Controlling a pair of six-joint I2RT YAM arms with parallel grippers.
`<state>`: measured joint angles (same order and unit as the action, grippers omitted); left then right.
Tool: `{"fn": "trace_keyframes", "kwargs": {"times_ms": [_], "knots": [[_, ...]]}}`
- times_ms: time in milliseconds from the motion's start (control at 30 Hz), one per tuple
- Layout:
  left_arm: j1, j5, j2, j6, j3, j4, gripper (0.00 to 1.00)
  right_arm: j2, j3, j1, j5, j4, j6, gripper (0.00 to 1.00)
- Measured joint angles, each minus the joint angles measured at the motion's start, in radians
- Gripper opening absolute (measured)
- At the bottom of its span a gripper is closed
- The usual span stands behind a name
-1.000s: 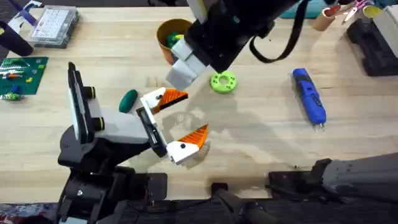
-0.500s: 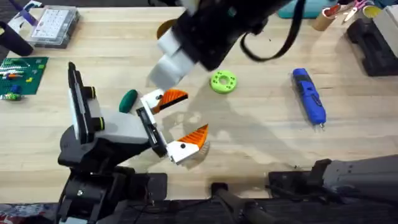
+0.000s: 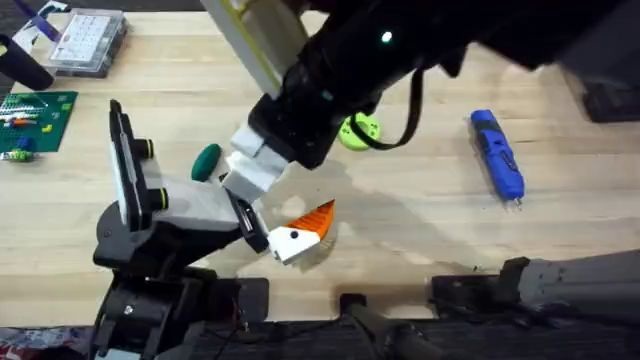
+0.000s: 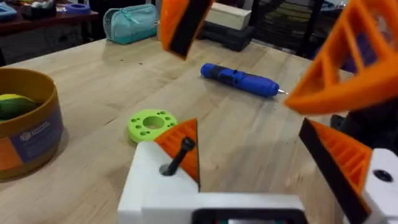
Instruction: Pick up the gripper from the table and insert it into the empty holder that is missing its gripper. Then pick up a screw, insert it into the mounting hole, and use the screwdriver to tighten it. Finally, clean up the table by picking up the vegetable and placing it into the bucket.
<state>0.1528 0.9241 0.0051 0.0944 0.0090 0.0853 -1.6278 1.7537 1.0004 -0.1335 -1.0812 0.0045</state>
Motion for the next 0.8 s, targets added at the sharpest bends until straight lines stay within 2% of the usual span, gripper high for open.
{"fn": "trace_keyframes", "kwargs": {"times_ms": [800], "knots": [[0.000,0.000,0.000,0.000,0.000,0.000,0.990,-0.084,-0.015,0.000,-0.014,0.039,0.004,0.984]]}}
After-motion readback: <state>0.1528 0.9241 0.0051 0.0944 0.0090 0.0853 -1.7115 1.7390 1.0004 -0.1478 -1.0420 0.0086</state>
